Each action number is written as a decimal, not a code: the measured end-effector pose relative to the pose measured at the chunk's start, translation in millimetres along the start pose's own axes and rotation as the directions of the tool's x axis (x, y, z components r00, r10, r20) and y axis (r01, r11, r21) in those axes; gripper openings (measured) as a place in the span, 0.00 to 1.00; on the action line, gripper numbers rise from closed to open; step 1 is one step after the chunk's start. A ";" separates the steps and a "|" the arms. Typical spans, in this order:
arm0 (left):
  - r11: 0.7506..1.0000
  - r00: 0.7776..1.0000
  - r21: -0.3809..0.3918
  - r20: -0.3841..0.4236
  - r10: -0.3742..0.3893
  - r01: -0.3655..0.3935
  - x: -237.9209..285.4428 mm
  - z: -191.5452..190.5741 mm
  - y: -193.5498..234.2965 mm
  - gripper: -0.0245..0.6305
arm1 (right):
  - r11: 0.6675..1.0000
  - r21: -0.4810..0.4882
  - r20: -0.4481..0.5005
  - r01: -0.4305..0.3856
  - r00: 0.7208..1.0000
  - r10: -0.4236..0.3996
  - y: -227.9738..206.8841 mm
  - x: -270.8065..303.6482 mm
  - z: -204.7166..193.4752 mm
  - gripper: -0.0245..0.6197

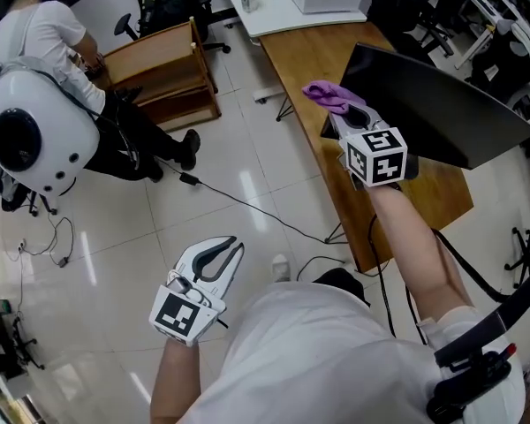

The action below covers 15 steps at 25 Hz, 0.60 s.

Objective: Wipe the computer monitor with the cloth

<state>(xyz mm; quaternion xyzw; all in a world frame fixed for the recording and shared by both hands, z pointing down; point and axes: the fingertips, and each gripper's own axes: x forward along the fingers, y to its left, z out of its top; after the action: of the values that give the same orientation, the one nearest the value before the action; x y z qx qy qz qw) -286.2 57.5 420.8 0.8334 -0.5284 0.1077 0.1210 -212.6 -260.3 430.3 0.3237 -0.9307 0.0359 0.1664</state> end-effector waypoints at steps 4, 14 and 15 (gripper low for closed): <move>1.000 1.000 -0.005 -0.022 0.006 -0.006 0.5 -2.7 2.6 0.15 | 1.000 0.023 -0.022 -0.012 1.000 0.012 3.6 8.4 -22.8 0.11; 1.000 0.998 -0.002 -0.061 0.011 -0.011 5.3 -5.0 -2.7 0.15 | 0.997 0.063 -0.082 -0.037 0.996 0.043 13.7 28.5 -85.4 0.11; 1.000 0.998 0.003 -0.066 0.007 -0.007 6.4 -6.3 -3.0 0.15 | 0.997 0.063 -0.089 -0.039 0.995 0.045 14.0 31.6 -91.9 0.11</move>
<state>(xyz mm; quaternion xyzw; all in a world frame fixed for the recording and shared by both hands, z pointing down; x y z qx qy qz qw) -281.1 55.2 428.5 0.8277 -0.5269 0.1362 0.1370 -218.1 -251.9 528.0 0.3069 -0.9273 0.0824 0.1977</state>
